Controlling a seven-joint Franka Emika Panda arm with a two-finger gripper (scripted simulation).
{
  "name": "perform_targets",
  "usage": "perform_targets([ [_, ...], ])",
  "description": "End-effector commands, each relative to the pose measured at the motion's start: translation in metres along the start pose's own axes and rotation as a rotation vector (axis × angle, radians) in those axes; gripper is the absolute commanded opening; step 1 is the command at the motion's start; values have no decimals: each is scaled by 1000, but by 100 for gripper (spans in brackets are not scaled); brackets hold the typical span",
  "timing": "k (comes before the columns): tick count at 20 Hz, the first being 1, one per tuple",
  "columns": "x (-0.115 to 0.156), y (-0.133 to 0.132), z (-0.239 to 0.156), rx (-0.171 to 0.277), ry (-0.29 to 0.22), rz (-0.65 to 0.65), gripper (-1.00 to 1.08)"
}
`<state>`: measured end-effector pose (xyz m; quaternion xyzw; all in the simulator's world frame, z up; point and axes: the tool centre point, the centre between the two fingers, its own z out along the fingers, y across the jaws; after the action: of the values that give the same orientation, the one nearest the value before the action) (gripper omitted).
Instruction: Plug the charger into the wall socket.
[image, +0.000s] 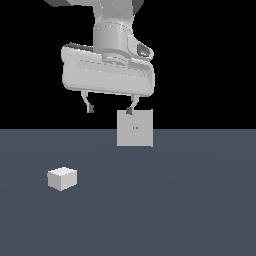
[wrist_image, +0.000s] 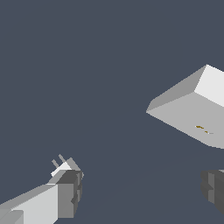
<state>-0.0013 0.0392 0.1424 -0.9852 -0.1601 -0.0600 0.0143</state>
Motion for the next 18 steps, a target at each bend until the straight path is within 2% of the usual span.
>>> perform_targets([
  [1, -3, -11, 8, 12, 14, -69, 100],
  [18, -33, -73, 54, 88, 95, -500, 100],
])
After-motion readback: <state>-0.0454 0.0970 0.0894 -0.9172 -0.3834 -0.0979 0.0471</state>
